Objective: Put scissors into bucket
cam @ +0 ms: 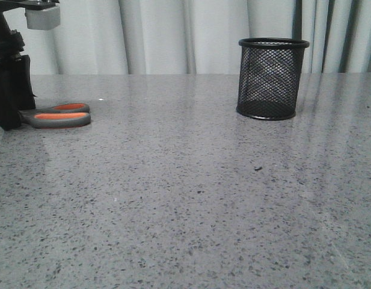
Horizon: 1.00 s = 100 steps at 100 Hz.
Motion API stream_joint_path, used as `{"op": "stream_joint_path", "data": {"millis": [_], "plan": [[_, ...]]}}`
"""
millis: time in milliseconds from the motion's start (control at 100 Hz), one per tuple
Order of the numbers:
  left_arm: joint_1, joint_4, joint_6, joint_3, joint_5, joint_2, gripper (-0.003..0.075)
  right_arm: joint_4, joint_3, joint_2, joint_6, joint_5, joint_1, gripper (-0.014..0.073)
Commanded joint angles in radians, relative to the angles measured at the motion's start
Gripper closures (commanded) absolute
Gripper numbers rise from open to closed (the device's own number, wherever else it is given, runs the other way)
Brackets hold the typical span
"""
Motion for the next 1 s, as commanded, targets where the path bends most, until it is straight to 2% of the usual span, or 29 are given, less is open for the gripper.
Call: {"op": "stream_joint_path", "data": {"millis": [0, 150, 540, 860, 990], "plan": [[0.001, -0.017, 0.003, -0.019, -0.044, -0.022, 0.0311, 0.011, -0.035, 0.007, -0.020, -0.048, -0.005, 0.0172], [0.001, -0.017, 0.003, -0.019, -0.027, -0.022, 0.0351, 0.011, -0.035, 0.007, -0.020, -0.048, -0.005, 0.0172], [0.001, -0.017, -0.026, -0.019, 0.032, -0.015, 0.0740, 0.011, -0.035, 0.007, -0.021, -0.046, -0.005, 0.0172], [-0.008, -0.015, -0.082, -0.092, 0.076, -0.081, 0.0741, 0.021, -0.035, 0.007, -0.027, -0.043, -0.005, 0.0172], [-0.044, -0.005, -0.102, -0.131, 0.076, -0.157, 0.0741, 0.109, -0.035, 0.007, -0.071, -0.048, -0.005, 0.0173]]}}
